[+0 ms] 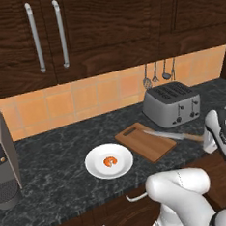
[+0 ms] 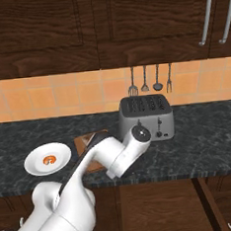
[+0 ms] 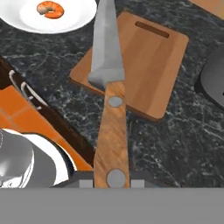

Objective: Pick up the knife from the drawer and place it on the cutting board. Then place the meat from the plate to the cutting board.

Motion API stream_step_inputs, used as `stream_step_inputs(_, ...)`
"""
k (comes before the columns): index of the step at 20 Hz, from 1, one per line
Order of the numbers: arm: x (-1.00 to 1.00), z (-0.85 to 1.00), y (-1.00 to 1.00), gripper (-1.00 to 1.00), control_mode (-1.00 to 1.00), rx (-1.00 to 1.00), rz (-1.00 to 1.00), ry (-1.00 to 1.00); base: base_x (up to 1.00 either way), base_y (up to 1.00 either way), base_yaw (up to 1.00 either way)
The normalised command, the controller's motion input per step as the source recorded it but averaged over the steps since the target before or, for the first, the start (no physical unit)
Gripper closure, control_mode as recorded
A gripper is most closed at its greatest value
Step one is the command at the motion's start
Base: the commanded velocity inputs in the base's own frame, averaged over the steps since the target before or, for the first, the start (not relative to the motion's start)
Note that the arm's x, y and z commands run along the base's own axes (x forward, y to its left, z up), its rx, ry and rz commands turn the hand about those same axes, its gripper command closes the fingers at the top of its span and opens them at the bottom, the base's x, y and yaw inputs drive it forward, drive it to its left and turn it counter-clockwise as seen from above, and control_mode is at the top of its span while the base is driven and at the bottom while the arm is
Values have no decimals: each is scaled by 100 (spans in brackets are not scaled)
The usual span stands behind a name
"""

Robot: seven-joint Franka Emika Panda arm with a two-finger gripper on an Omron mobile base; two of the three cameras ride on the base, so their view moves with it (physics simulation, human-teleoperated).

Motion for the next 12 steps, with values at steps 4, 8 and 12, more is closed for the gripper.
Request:
stream_step_inputs(4, 44, 0, 32, 100, -100, 0, -7, 0, 0, 0, 0)
stream_step_inputs(8, 53, 0, 36, 100, -100, 0, -8, 0, 0, 0, 0)
stream_step_inputs(12, 57, 0, 47, 100, -100, 0, -14, 0, 0, 0, 0)
